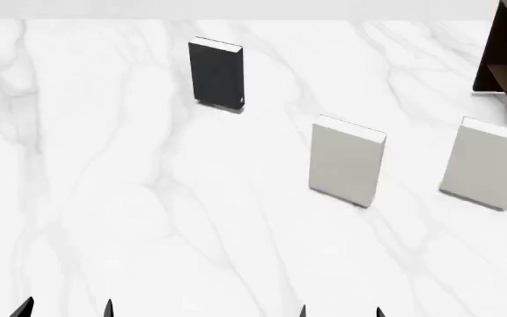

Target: Pick up the book on the left and place it on top of the shelf.

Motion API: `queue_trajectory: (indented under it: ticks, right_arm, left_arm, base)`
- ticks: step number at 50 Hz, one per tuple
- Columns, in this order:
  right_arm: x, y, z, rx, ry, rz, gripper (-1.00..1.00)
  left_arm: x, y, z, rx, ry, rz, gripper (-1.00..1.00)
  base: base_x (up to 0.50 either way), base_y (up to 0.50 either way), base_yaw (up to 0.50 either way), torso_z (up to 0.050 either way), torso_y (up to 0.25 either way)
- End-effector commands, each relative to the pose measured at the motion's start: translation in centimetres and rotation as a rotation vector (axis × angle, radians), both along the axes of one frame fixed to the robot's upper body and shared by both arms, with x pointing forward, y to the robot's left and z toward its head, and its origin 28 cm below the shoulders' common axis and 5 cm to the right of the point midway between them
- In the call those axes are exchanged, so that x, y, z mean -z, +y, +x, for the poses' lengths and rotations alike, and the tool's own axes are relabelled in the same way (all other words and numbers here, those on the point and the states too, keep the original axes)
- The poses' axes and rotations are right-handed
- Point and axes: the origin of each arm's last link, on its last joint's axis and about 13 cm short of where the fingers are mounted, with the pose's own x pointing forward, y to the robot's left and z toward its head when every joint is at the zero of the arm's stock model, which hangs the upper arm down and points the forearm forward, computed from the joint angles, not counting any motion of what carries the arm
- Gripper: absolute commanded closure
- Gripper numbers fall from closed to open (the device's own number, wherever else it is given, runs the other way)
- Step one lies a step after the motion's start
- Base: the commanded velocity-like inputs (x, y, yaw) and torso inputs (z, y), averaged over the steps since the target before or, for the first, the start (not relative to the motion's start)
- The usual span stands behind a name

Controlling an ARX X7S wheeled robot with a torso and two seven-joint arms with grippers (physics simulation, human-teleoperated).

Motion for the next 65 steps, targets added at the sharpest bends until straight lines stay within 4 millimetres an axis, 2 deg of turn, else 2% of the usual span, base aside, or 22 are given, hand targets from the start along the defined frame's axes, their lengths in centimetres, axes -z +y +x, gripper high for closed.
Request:
queue_trajectory:
  ticks: [1,16,33,59,65]
  right_arm:
    - [-0.1,0.0,0.0,-0.002,0.003,0.010,-1.00]
    - [0.1,0.0,0.0,-0.022,0.025,0.019,-1.00]
    - [0.1,0.0,0.2,-0.004,0.034,0.025,-1.00]
    - [0.1,0.0,0.2,0.001,0.033,0.014,-1.00]
    - [-1.0,0.1,0.7,0.013,0.043,0.002,-1.00]
  left_arm:
    - [0.1,0.0,0.0,-0.003,0.003,0.005,-1.00]
    - [0.0,0.1,0.1,0.000,0.023,-0.020,-1.00]
    - [0.1,0.1,0.1,-0.007,0.023,-0.006,-1.00]
    - [0.2,0.1,0.2,-0.013,0.036,0.003,-1.00]
    - [-0.8,0.2,0.7,-0.013,0.052,-0.013,-1.00]
  base:
    - [0.00,0.00,0.00,0.000,0.000]
    - [0.00,0.00,0.00,0.000,0.000]
    - [0.00,-0.47,0.00,0.000,0.000]
    - [0.00,0.00,0.00,0.000,0.000]
    - [0.00,0.00,0.00,0.000,0.000]
